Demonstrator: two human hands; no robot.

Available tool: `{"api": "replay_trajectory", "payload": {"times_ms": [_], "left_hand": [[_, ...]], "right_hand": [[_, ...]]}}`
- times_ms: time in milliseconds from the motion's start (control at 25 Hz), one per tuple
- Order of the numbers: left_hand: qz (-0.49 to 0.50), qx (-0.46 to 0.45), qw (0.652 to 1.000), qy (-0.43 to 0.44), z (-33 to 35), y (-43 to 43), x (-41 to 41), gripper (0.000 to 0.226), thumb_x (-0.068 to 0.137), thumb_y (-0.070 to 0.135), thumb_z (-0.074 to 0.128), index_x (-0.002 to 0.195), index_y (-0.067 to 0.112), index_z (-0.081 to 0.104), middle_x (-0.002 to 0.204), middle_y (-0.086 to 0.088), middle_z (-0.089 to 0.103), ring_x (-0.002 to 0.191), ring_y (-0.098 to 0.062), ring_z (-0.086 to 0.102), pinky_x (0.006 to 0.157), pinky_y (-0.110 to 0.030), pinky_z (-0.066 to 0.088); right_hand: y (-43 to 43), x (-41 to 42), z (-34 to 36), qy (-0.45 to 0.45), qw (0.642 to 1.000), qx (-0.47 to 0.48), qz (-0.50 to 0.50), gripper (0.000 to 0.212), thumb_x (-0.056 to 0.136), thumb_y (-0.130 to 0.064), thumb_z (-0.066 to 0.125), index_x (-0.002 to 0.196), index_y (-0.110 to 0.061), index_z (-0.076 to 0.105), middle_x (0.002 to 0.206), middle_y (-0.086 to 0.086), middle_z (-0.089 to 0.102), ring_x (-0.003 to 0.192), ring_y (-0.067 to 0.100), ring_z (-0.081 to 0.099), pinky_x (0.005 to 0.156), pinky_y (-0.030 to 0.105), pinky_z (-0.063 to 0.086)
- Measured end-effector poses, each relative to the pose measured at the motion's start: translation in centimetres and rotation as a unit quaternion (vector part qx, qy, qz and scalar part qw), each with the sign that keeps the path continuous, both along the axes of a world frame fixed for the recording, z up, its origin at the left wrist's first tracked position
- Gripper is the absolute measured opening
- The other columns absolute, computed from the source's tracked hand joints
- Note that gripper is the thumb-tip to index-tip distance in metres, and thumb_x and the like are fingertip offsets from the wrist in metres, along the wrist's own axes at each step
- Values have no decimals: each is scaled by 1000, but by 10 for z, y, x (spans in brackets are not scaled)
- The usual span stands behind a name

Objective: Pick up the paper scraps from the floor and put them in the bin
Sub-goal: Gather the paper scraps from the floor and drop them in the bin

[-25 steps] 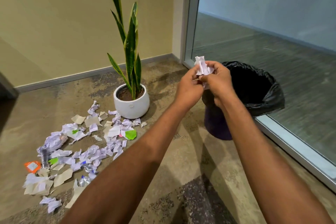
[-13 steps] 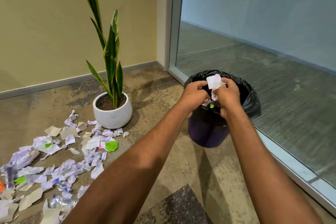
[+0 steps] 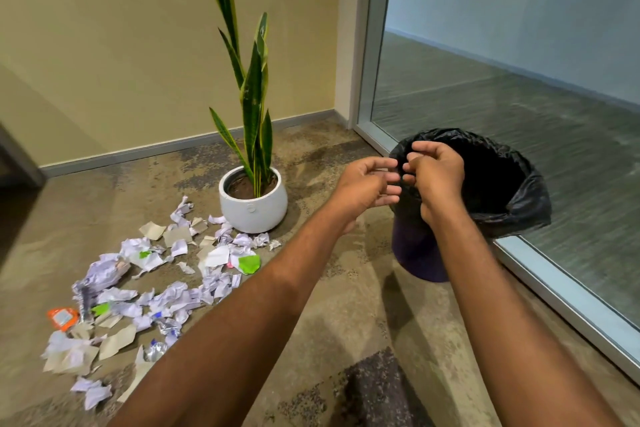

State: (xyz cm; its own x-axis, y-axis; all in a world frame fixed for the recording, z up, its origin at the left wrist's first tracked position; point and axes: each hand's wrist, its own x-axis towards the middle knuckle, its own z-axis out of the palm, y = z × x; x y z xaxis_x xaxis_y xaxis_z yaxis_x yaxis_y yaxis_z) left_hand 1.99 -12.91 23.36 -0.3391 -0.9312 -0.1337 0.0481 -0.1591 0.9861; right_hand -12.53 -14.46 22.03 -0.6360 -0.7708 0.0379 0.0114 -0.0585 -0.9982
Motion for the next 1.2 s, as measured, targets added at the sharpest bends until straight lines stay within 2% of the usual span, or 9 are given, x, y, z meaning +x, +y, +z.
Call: {"api": "replay_trajectory", "payload": {"times_ms": [160,280,560,640,760,880,1040,1120,1200], "left_hand": [[35,18,999,-8,-20,8,58,37,96,-9,52,129,3,65,103,-13,75,90,-26,71,89,-44,65],[70,48,995,-48,-46,18,116,38,96,-8,51,129,6,65,105,-14,74,89,-25,71,82,-39,66],[136,145,942,-269,-116,55,272,30,96,4,62,124,14,67,105,-15,71,87,-25,66,79,-40,58],[160,161,903,-366,-134,69,312,35,93,6,69,127,14,66,115,-15,70,94,-25,67,85,-40,59],[149,163,783,-581,-156,92,362,44,88,20,75,130,12,62,129,-15,65,109,-28,63,96,-41,58],[137,226,714,-649,-176,115,396,71,79,36,86,138,14,54,142,-17,57,123,-31,56,101,-41,54],[141,327,717,-599,-202,139,416,117,65,48,98,156,4,38,157,-20,48,143,-39,47,115,-49,46],[160,364,727,-559,-214,154,415,147,61,55,98,167,7,7,171,-26,19,157,-46,20,125,-55,31],[158,346,749,-543,-225,167,409,159,60,56,98,167,12,-11,173,-27,-3,160,-47,1,129,-57,19]], "right_hand": [[-7,66,-19,39,994,21,95,26,89,-3,62,101,-23,74,89,5,77,74,19,73,71,41,63],[-4,119,-43,57,983,46,166,25,90,-3,62,102,-22,74,89,6,77,72,16,72,70,40,63],[11,216,-124,125,922,163,329,27,85,-8,76,111,-13,73,93,6,73,80,21,64,78,46,60],[17,235,-148,157,892,192,378,31,82,-9,81,111,-15,72,89,0,67,81,20,62,80,46,61],[30,256,-180,200,845,224,443,44,77,-14,90,116,-17,70,92,-2,62,85,21,61,73,38,54],[42,274,-203,292,778,238,502,77,71,-26,98,139,-15,63,127,6,66,114,26,64,91,34,54],[63,290,-226,391,714,235,531,115,59,-41,99,154,-11,42,162,15,42,147,31,42,115,38,43],[74,295,-238,445,665,244,548,141,57,-53,97,167,-14,18,178,12,10,164,32,8,132,45,20],[83,301,-249,481,633,240,557,156,59,-61,95,171,-20,-5,178,4,-18,163,30,-21,133,49,-5]]}}
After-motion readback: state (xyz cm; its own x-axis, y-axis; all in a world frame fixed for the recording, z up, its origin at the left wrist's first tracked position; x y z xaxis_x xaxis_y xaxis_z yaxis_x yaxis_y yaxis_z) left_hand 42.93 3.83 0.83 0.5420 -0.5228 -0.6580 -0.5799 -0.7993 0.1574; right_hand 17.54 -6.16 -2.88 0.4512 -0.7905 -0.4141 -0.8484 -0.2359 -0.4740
